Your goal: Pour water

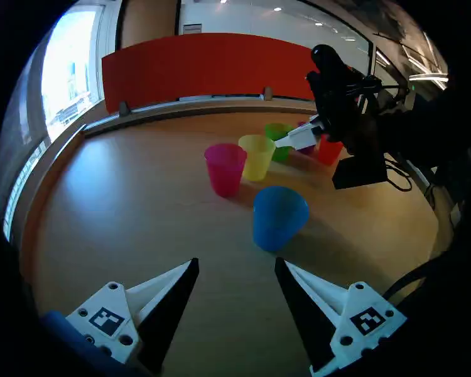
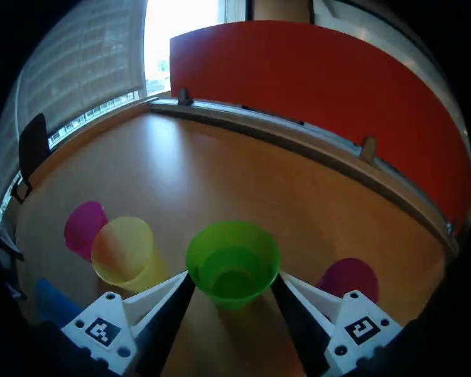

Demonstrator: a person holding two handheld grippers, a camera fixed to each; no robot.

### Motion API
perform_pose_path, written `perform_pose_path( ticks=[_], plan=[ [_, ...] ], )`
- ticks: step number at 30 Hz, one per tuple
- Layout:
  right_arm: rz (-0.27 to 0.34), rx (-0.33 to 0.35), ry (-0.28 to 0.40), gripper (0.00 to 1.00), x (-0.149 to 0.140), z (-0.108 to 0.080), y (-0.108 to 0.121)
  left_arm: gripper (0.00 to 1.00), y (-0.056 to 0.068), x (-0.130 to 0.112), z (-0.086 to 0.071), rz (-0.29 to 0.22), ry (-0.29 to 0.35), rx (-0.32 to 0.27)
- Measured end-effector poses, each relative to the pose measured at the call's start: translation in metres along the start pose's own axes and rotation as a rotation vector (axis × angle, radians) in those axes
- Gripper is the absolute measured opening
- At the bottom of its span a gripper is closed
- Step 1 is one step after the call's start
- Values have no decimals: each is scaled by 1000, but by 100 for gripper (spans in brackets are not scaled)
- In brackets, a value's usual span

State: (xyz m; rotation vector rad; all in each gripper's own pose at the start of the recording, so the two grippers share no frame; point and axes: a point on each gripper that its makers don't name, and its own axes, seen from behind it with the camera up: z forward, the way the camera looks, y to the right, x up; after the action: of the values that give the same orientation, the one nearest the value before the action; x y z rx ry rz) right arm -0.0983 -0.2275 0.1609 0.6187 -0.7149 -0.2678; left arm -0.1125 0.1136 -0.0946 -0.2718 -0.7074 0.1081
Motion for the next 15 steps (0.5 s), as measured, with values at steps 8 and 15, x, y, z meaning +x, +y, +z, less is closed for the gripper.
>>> perform_pose_path(
  ticks=[8,15],
  plan=[
    [9,-7,-22,88,-5,-2,2,90,0,1,0,-1,3,5],
    [-18,-21,-52,91,-16,-5,2,89,0,4,-1,-3,9,8]
  ],
)
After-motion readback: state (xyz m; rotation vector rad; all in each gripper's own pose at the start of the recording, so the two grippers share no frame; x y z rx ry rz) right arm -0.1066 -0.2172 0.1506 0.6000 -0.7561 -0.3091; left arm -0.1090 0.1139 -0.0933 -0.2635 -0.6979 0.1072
